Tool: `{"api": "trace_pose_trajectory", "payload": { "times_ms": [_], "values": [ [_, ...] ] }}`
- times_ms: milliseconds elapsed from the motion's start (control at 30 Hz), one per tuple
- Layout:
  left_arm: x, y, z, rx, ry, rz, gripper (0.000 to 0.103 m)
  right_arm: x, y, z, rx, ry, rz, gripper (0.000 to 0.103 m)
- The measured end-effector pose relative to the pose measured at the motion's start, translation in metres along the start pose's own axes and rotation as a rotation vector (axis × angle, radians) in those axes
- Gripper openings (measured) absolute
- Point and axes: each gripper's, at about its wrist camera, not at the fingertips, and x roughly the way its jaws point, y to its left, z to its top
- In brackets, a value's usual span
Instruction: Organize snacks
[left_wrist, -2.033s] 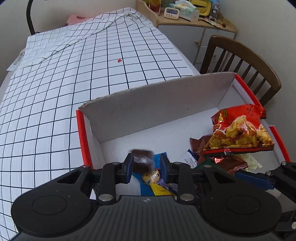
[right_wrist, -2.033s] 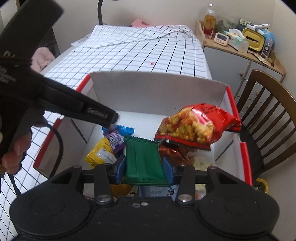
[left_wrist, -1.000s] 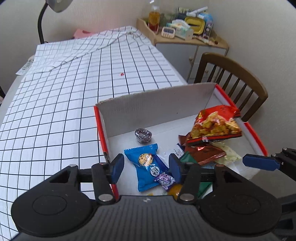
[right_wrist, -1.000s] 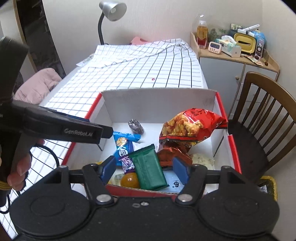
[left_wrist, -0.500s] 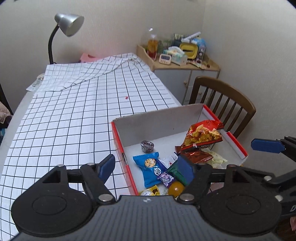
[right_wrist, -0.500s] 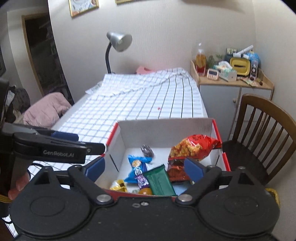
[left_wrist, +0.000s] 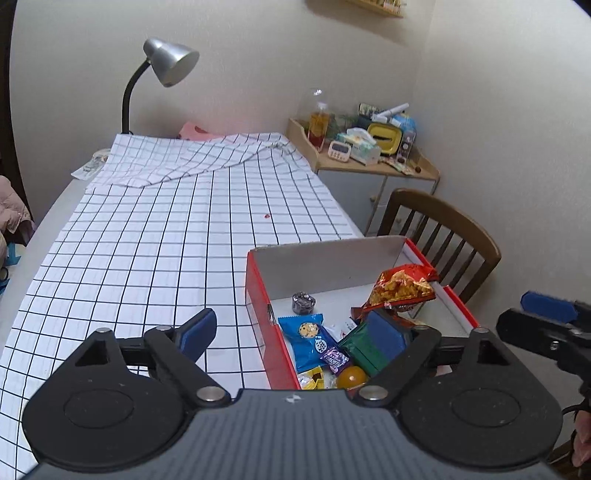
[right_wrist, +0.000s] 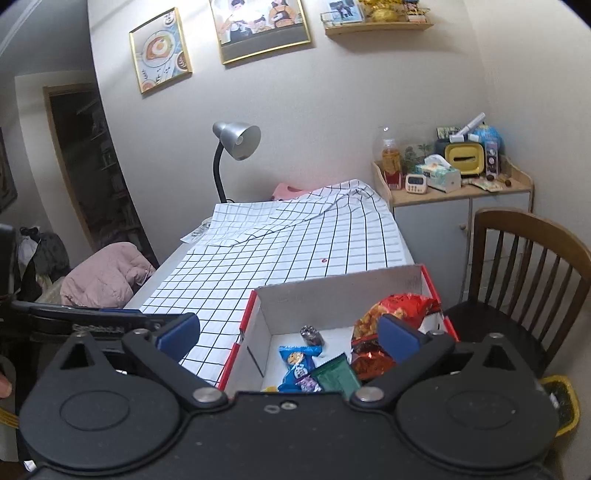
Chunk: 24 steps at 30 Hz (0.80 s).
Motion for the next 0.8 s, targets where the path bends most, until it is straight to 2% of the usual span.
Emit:
{"api": "trace_pose_trajectory", "payload": {
  "times_ms": [100,300,533,800],
  "values": [
    [-0.010,0.000,-0.004,0.003,-0.023,-0.004,0.100,-0.003,0.001,-0.005,0.020,-0.007,-0.015,0.103],
    [-0.025,-0.001,-0.014,0.003,-0.040,-0.023,0.100,-0.010,0.006,-0.015,0.042,-0.024,-0.041,0.103],
    [-0.041,-0.007,-0.022,0.028,-0.054,0.002,0.100,-0.015,0.010,-0.019,0.064,-0.044,-0.058,0.103],
    [-0.045,-0.008,-0.027,0.014,-0.033,0.026,0.100,-0.019,0.024,-0.026,0.015,-0.056,-0.073,0.103]
  ]
}}
